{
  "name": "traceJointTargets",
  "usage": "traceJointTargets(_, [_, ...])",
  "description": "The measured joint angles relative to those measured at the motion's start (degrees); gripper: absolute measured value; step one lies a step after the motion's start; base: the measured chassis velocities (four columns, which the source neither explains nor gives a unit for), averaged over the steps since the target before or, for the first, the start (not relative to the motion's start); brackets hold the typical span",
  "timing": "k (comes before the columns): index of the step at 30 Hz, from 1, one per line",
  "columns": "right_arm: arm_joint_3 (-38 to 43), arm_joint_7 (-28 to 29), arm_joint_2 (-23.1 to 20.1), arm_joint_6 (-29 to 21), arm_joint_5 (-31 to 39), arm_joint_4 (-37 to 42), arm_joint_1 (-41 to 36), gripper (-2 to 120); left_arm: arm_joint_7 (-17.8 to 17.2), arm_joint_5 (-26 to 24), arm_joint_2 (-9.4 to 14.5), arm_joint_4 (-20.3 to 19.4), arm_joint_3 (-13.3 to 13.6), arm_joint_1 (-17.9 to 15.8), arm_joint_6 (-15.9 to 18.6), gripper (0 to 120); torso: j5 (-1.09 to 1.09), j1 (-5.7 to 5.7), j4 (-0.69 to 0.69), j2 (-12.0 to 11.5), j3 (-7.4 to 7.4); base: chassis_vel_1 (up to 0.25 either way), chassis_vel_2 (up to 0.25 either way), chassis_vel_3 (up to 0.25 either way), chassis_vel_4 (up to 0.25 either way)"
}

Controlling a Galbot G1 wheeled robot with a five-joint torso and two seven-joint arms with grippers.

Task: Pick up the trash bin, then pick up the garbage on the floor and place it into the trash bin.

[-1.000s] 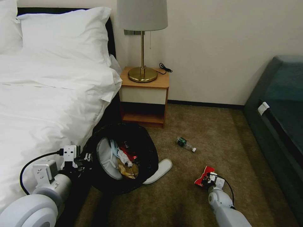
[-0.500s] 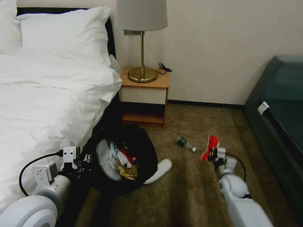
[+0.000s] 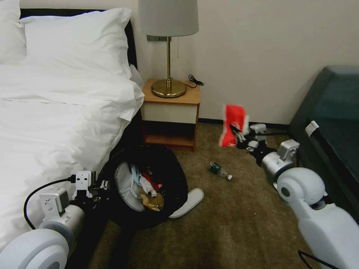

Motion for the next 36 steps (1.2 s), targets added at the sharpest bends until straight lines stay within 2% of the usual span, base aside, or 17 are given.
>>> traceJointTargets(4, [-2.9, -1.4, -0.7, -0.4, 1.9, 1.4, 2.7, 0, 0.1, 0.0, 0.0, 0.0, 0.4, -0.2, 0.0, 2, 0.01, 0.0, -0.01, 0.0, 0.0, 0.0, 0.0, 0.0, 0.0])
traceJointTargets(9, [-13.3, -1.3, 0.8, -1.6, 4.4, 2.9, 11.2, 0, 0.1, -0.1, 0.2, 0.0, 1.0, -0.7, 0.0, 2, 0.0, 0.0, 0.01, 0.0, 0.01, 0.0, 0.0, 0.0, 0.0])
traceJointTargets(10, [-13.3, -1.3, 0.8, -1.6, 4.4, 2.9, 11.2, 0, 0.1, -0.1, 0.2, 0.0, 1.0, -0.7, 0.0, 2, 0.0, 0.0, 0.01, 0.0, 0.01, 0.0, 0.0, 0.0, 0.0])
traceJointTargets(14, [-22.0, -0.4, 1.9, -2.2, 4.3, 3.6, 15.8, 0, 0.2, -0.1, 0.3, 0.0, 1.0, -1.0, 0.0, 2, 0.0, 0.0, 0.01, 0.0, 0.0, 0.0, 0.0, 0.0, 0.0])
traceJointTargets(21, [-28.2, -0.3, 2.2, -2.5, 1.9, 3.6, 17.2, 0, 0.2, -0.3, 0.2, 0.0, 1.0, -1.3, 0.0, 2, 0.0, 0.0, 0.01, 0.0, 0.0, 0.0, 0.0, 0.0, 0.0])
traceJointTargets(28, [-32.2, -0.5, 2.5, -2.4, -4.0, 1.9, 16.2, 1, -0.2, -1.2, 0.4, 0.0, 1.0, -1.4, 0.0, 2, 0.0, 0.0, 0.0, 0.0, 0.0, 0.0, 0.0, 0.0, 0.0])
traceJointTargets(31, [-32.7, 0.3, 2.7, -2.3, -6.8, 1.5, 15.8, 8, -0.3, -1.5, 0.5, 0.0, 0.9, -1.6, 0.0, 2, 0.01, 0.0, 0.0, 0.0, 0.0, 0.0, 0.0, 0.0, 0.0])
traceJointTargets(32, [-32.9, 0.7, 2.8, -2.2, -7.8, 1.4, 15.6, 15, -0.4, -1.7, 0.5, 0.0, 0.7, -1.6, 0.0, 2, 0.01, 0.0, 0.0, 0.0, 0.0, 0.0, 0.0, 0.0, 0.0])
traceJointTargets(33, [-32.9, 0.7, 2.8, -2.2, -7.8, 1.4, 15.6, 15, -0.4, -1.7, 0.5, 0.0, 0.7, -1.6, 0.0, 2, 0.01, 0.0, 0.0, 0.0, 0.0, 0.0, 0.0, 0.0, 0.0])
traceJointTargets(35, [-33.0, 0.8, 2.9, -2.2, -8.5, 1.4, 15.3, 27, -0.5, -2.1, 0.6, 0.0, 0.7, -1.7, 0.0, 2, 0.01, 0.0, 0.0, 0.0, 0.0, 0.0, 0.0, 0.0, 0.0])
traceJointTargets(36, [-33.0, 0.8, 2.9, -2.2, -8.5, 1.4, 15.3, 27, -0.5, -2.1, 0.6, 0.0, 0.7, -1.7, 0.0, 2, 0.01, 0.0, 0.0, 0.0, 0.0, 0.0, 0.0, 0.0, 0.0])
